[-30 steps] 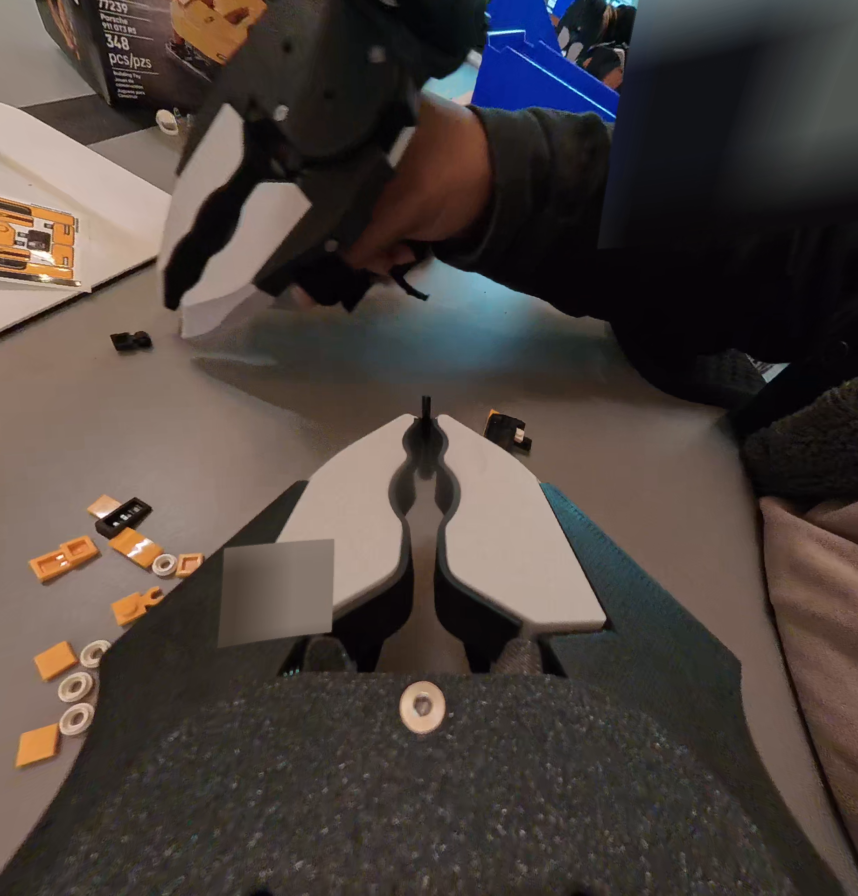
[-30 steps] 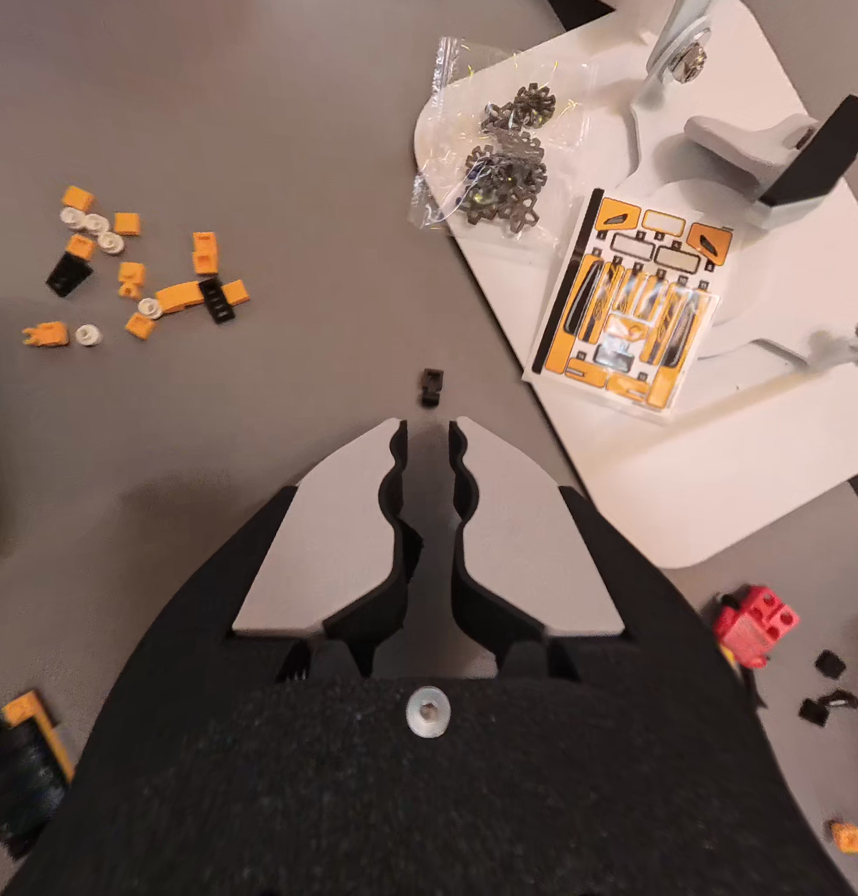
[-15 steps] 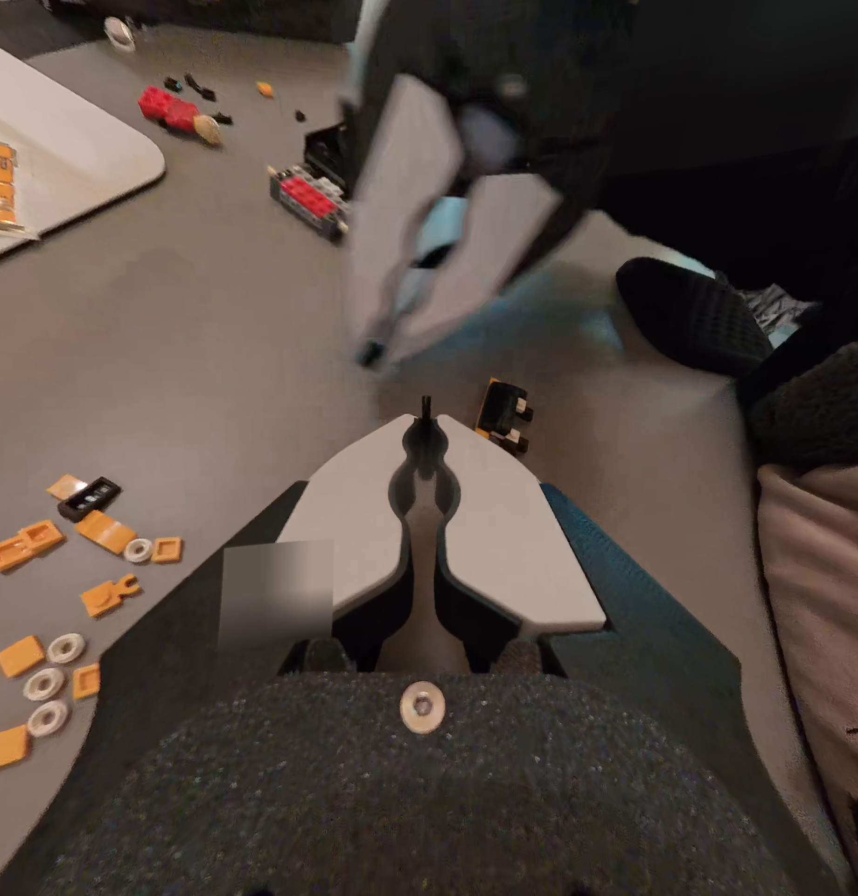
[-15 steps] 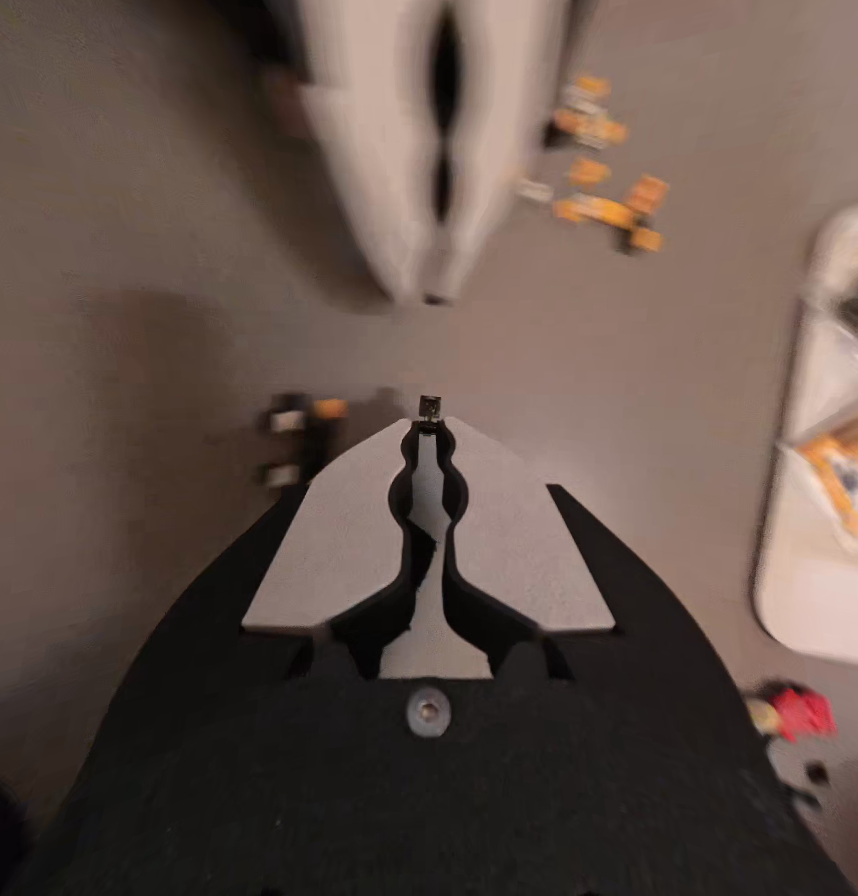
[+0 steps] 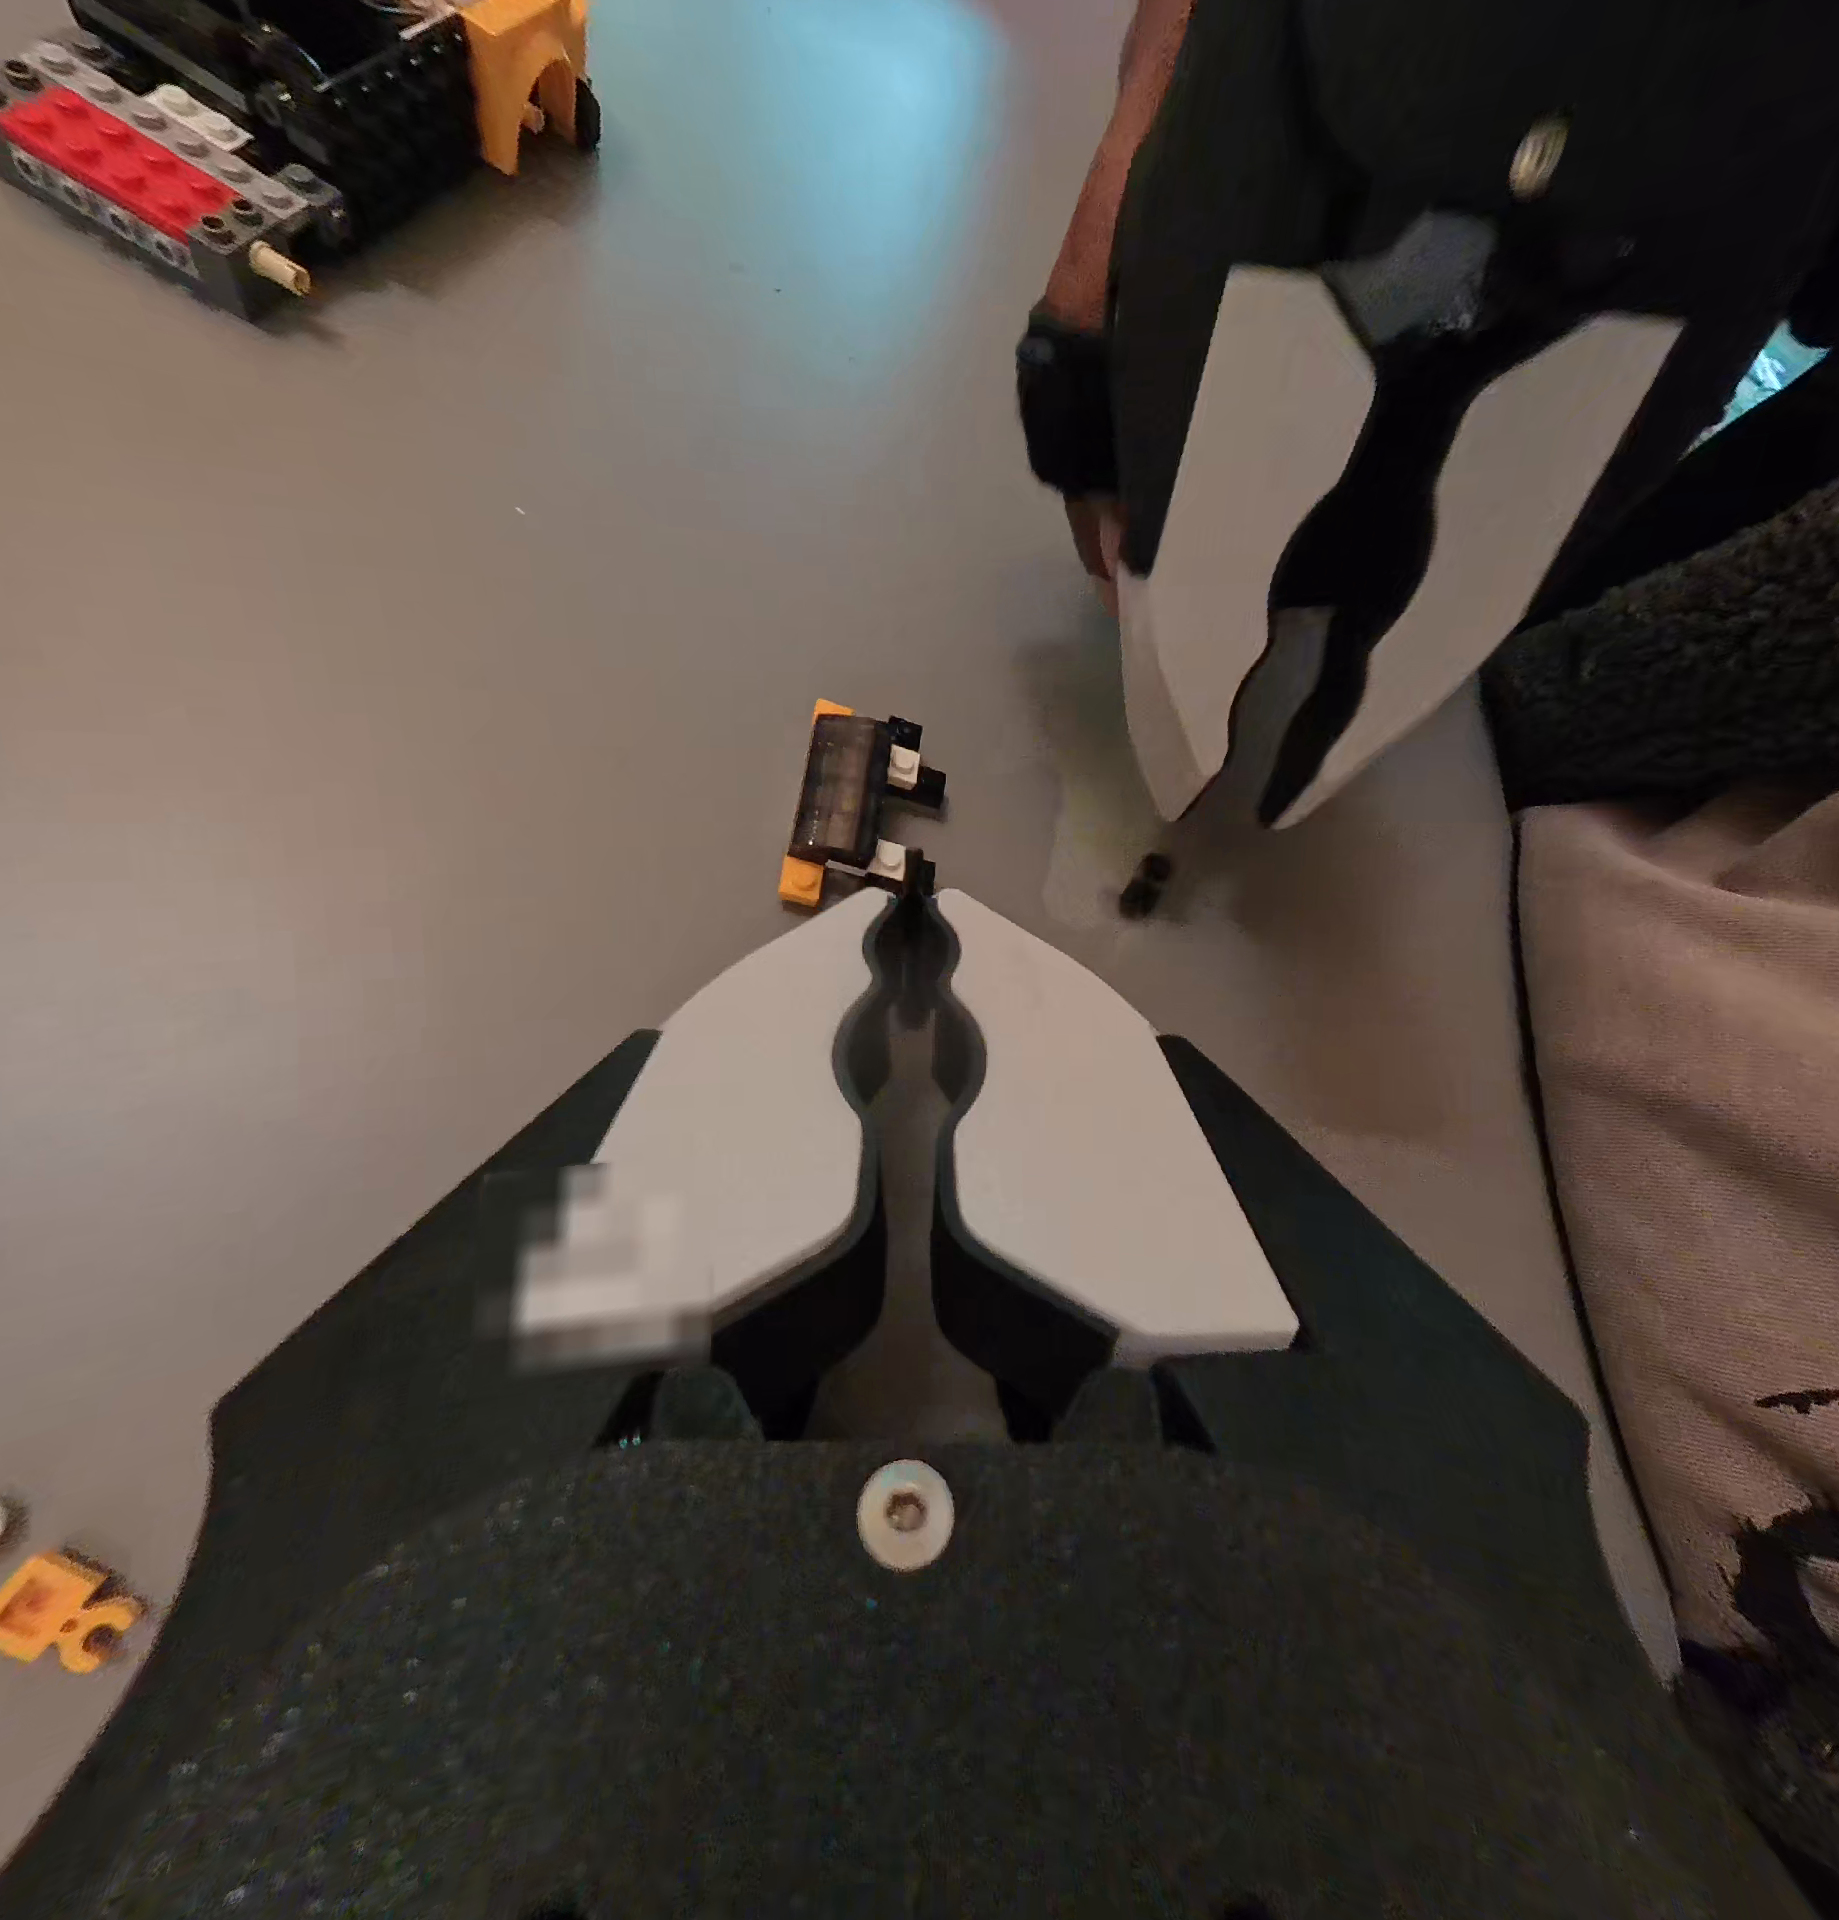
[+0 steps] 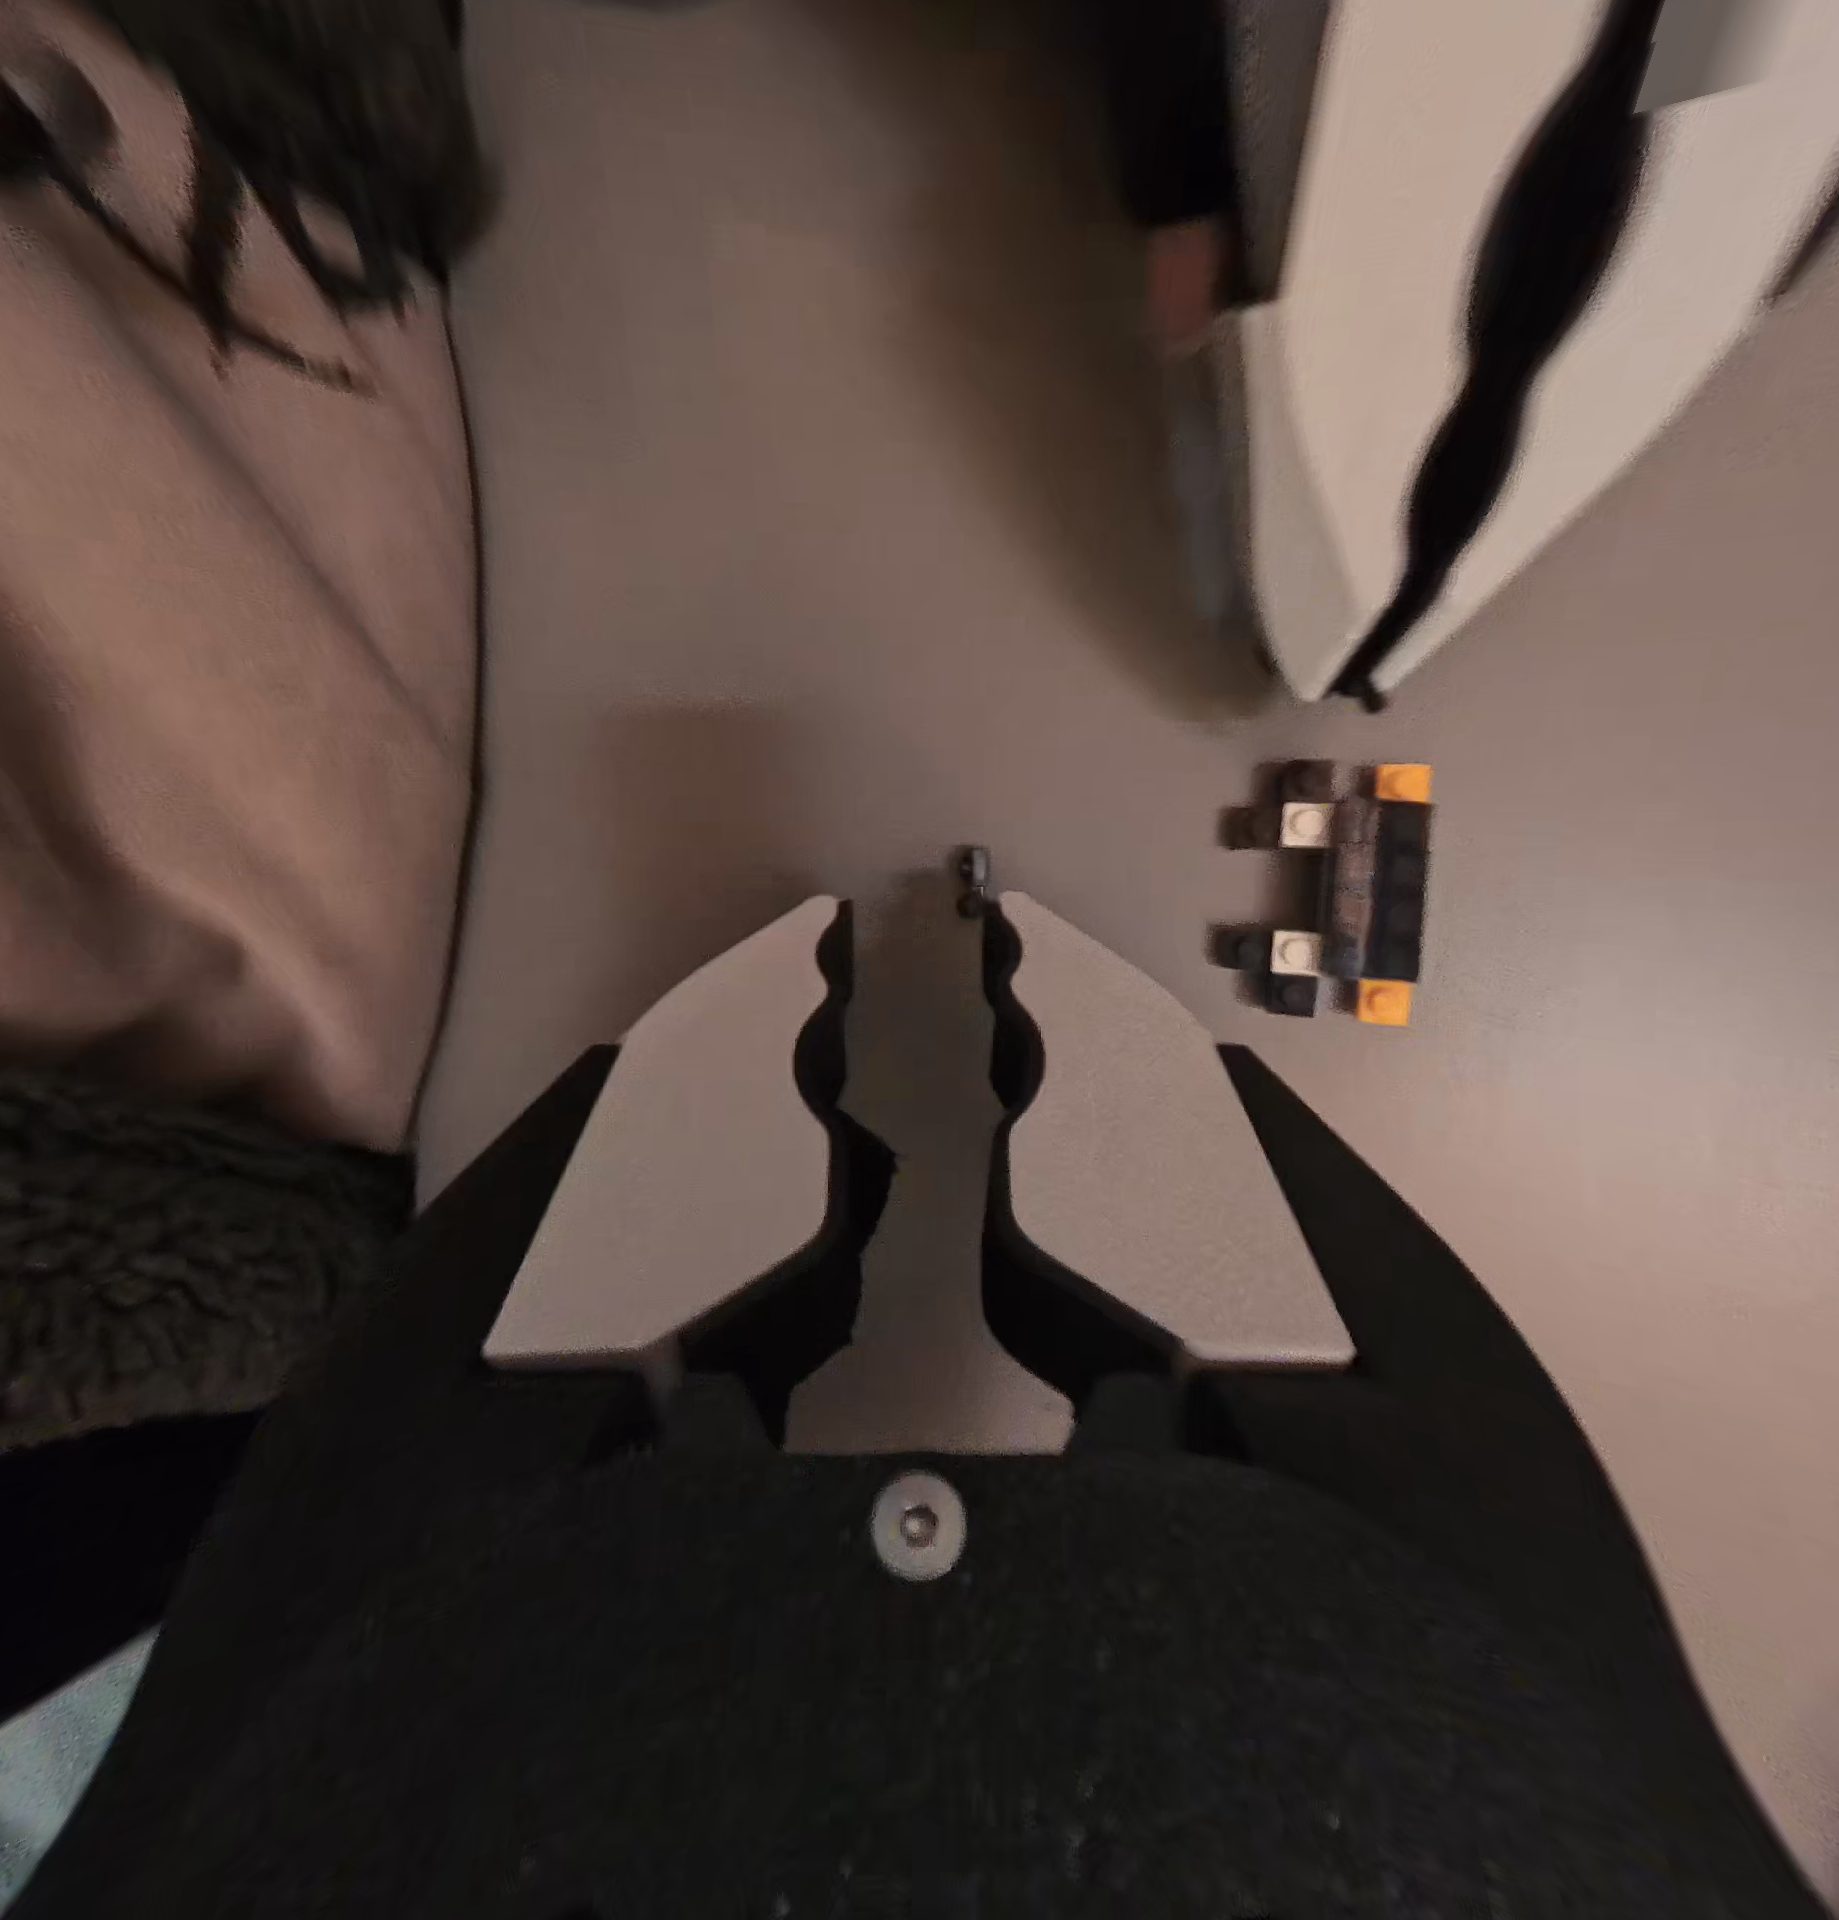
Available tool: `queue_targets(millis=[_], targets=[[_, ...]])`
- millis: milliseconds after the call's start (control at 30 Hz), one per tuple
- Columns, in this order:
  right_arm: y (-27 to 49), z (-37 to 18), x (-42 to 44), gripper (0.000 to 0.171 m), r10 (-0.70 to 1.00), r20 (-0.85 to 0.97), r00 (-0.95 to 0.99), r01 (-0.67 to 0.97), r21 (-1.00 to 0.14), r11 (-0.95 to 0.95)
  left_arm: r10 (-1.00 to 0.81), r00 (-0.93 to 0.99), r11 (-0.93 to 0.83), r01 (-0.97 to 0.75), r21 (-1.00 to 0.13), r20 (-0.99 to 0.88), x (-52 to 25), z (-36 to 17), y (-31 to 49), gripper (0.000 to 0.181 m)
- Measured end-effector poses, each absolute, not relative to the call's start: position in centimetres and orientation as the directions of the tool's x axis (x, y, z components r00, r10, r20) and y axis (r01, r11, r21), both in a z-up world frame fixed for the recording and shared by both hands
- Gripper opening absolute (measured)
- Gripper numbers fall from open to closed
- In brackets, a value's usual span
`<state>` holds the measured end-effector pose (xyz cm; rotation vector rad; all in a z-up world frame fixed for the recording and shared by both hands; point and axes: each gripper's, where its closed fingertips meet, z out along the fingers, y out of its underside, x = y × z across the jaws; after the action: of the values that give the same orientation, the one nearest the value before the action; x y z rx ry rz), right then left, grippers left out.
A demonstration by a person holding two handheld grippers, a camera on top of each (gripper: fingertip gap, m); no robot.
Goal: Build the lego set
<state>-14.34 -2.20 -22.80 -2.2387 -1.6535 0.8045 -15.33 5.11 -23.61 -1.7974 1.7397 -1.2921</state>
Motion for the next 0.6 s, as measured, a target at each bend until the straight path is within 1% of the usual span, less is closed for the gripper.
queue_targets(millis=[33, 100, 200, 233, 300, 433, 533, 600], targets=[[-1.9, -22.3, -14.2, 0.027, 0.930, -0.283, 0.236, 0.768, -0.532, -0.357, -0.913, -0.155, -0.207, -0.622, -0.755, 0.378, -15.3, -23.6, 5.1, 0.002], [-1.6, -22.1, -13.5, 0.026, 0.918, -0.270, 0.291, 0.732, -0.555, -0.396, -0.910, -0.157, -0.209, -0.626, -0.751, 0.384, -15.4, -23.7, 5.0, 0.002], [-1.9, -23.0, -13.1, 0.019, 0.933, -0.191, 0.306, 0.716, -0.599, -0.358, -0.908, -0.163, -0.203, -0.634, -0.746, 0.385, -15.4, -23.8, 4.9, 0.002], [-1.9, -23.6, -13.0, 0.016, 0.936, -0.157, 0.316, 0.722, -0.600, -0.344, -0.908, -0.163, -0.202, -0.637, -0.744, 0.386, -15.5, -23.8, 4.8, 0.002], [-1.5, -24.9, -12.7, 0.017, 0.932, -0.095, 0.351, 0.739, -0.583, -0.337, -0.907, -0.161, -0.203, -0.643, -0.739, 0.390, -15.5, -24.0, 4.8, 0.002], [-1.6, -25.6, -13.4, 0.019, 0.884, -0.117, 0.452, 0.682, -0.594, -0.427, -0.906, -0.160, -0.202, -0.649, -0.733, 0.391, -15.5, -24.2, 4.7, 0.002], [-1.3, -25.8, -13.7, 0.018, 0.827, -0.080, 0.557, 0.639, -0.595, -0.488, -0.904, -0.161, -0.204, -0.651, -0.731, 0.395, -15.5, -24.2, 4.7, 0.002], [-1.2, -25.8, -14.1, 0.017, 0.800, -0.036, 0.599, 0.623, -0.606, -0.494, -0.904, -0.163, -0.203, -0.652, -0.731, 0.396, -15.5, -24.2, 4.7, 0.002]])
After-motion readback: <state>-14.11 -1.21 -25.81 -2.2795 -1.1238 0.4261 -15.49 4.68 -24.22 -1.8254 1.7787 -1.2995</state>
